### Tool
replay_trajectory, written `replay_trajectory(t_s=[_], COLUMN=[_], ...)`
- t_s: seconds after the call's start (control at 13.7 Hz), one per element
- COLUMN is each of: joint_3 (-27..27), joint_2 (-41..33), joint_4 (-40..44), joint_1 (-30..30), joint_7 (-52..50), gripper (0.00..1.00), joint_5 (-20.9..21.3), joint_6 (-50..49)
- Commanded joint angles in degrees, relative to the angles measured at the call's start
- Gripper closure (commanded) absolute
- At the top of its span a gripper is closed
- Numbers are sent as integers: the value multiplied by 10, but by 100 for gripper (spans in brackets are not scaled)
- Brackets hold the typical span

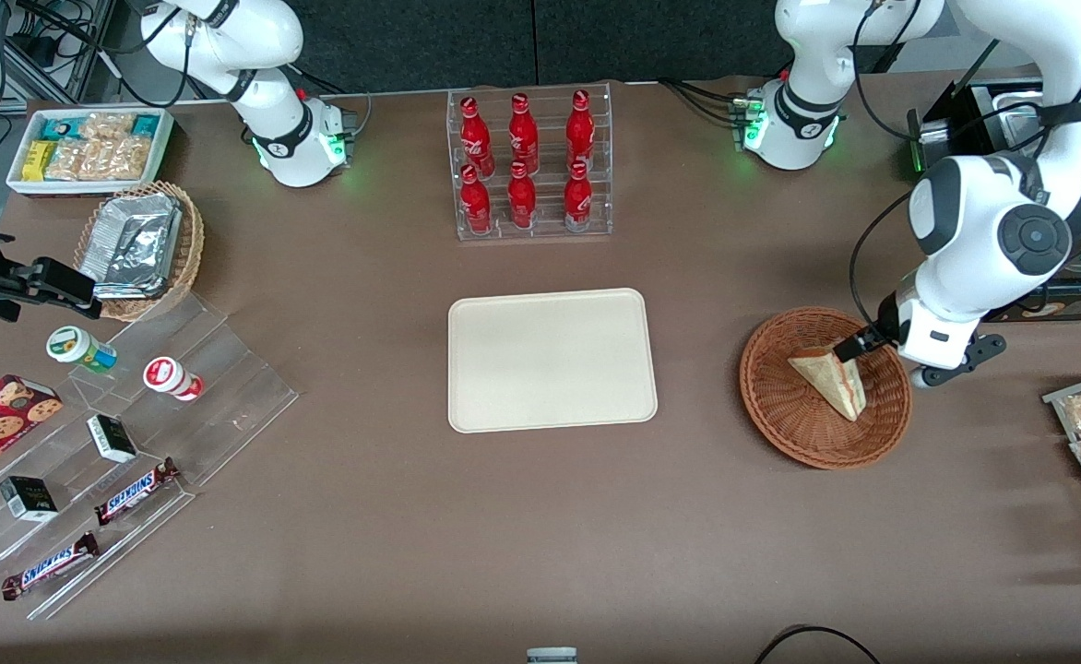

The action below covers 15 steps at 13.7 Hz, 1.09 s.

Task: Place sandwich from basket to tray
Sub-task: 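Move the left gripper down over the wrapped sandwich in the wicker basket, then close the left gripper on the sandwich's wrapped edge and lift it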

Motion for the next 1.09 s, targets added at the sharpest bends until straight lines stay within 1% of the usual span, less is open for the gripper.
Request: replay_trajectory(t_s=[0.0,0.15,0.22,0.51,0.88,0.95,1.02], joint_3=[-2,-2,-2,-3,-3,-3,-3], joint_2=[18,35,41,65,86,86,86], joint_4=[-9,-10,-11,-20,-35,-36,-37], joint_1=[-2,-4,-5,-5,-5,-5,-5], joint_7=[-81,-138,-149,-150,-149,-149,-149], gripper=[0,0,0,0,0,3,23], joint_5=[15,17,16,16,15,15,15], joint_6=[42,71,76,108,108,105,102])
